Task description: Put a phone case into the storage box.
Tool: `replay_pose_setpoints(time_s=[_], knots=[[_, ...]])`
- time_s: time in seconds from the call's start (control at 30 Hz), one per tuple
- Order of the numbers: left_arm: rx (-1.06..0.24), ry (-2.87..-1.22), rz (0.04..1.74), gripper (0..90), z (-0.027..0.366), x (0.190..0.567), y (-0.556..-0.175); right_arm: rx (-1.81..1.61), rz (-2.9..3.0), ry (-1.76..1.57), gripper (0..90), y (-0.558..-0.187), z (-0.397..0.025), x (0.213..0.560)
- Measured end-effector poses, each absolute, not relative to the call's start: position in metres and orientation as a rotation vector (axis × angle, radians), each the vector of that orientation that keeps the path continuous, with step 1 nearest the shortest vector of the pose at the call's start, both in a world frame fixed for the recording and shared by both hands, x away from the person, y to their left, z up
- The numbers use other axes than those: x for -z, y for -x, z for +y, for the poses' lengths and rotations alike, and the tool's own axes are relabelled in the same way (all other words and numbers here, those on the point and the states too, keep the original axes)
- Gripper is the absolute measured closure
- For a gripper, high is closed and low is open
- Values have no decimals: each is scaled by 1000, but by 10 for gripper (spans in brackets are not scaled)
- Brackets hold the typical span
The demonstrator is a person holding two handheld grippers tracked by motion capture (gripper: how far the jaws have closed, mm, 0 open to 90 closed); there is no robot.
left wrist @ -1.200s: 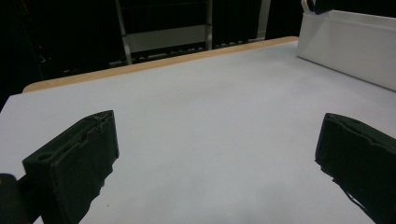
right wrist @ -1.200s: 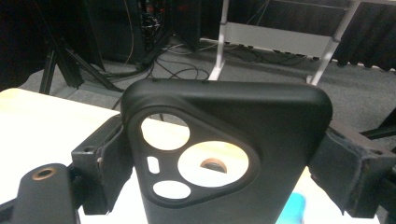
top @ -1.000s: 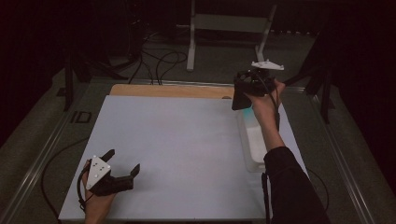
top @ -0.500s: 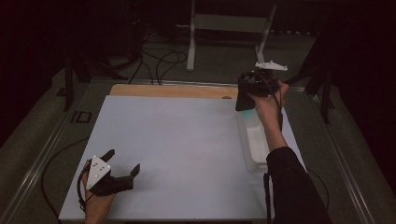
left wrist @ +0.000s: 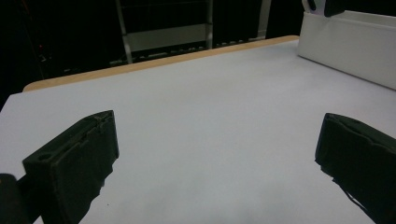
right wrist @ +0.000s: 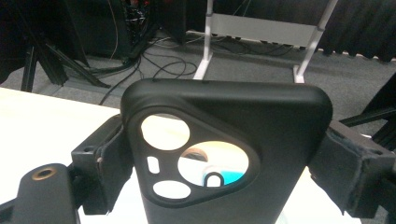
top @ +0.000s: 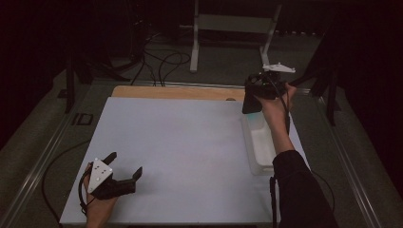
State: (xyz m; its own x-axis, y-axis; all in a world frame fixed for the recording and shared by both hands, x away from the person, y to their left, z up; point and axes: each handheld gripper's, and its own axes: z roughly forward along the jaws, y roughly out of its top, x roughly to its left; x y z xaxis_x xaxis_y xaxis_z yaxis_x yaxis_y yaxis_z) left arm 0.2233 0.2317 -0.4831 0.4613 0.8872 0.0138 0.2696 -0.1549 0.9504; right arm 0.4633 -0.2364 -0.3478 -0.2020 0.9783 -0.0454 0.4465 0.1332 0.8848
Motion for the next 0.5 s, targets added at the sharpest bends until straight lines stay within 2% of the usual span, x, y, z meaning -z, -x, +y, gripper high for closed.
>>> replay_pose_setpoints(time_s=[0.5], knots=[[-753,-1683,1008,0,231,483,-223,-997,1714,-1414,140,-464,-250,348]])
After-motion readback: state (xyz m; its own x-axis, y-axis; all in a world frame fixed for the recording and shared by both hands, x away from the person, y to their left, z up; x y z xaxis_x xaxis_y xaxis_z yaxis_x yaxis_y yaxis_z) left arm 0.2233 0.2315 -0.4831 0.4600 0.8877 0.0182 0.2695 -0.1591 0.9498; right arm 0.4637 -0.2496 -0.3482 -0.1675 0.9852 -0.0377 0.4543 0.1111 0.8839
